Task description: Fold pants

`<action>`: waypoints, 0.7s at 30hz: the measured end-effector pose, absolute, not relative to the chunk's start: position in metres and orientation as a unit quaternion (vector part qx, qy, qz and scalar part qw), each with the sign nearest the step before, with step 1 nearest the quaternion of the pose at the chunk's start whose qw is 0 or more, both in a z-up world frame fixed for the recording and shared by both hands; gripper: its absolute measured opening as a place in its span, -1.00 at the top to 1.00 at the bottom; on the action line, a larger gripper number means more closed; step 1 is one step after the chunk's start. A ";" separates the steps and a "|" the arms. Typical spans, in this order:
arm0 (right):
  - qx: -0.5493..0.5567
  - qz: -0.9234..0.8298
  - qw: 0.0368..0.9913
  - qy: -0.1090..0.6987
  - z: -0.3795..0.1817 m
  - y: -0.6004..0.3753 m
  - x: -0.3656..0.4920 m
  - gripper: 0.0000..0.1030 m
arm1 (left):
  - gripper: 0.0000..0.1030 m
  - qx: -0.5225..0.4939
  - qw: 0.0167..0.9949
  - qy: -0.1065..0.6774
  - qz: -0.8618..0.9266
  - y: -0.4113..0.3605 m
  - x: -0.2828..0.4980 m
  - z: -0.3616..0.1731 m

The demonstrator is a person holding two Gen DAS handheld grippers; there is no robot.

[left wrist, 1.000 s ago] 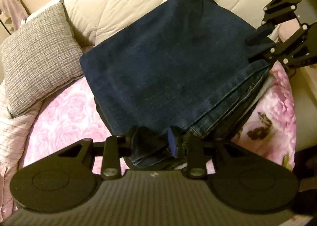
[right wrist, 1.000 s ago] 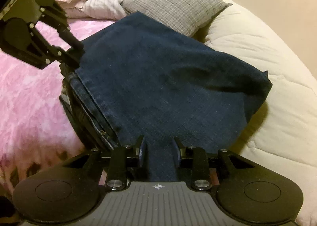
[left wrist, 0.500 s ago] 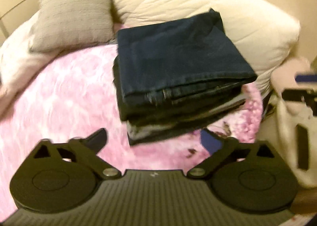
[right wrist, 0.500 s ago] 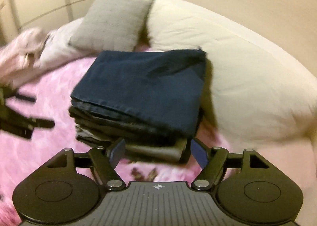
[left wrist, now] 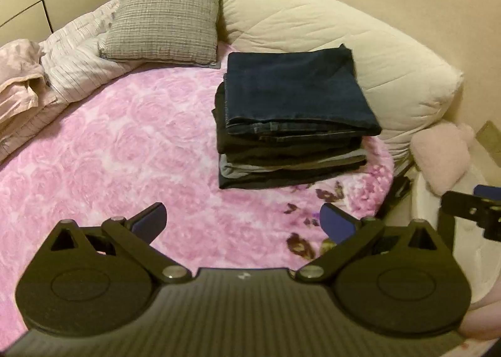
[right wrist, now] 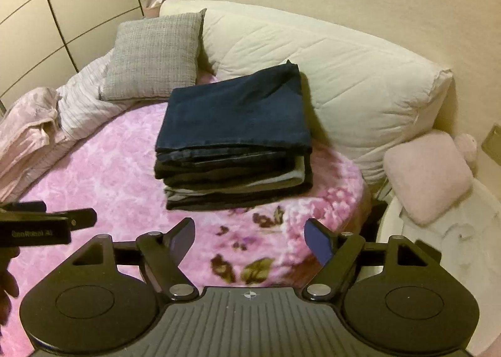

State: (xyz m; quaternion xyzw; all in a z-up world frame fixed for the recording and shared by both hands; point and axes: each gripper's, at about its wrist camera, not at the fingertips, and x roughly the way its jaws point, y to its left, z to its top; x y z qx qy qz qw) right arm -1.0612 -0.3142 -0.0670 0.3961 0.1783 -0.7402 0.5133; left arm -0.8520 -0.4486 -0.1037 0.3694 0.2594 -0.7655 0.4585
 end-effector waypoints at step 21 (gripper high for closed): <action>0.401 -0.721 0.530 0.196 -0.055 -0.294 -1.071 -0.72 | -0.98 0.360 0.477 0.289 -0.748 -0.400 -0.872 -0.093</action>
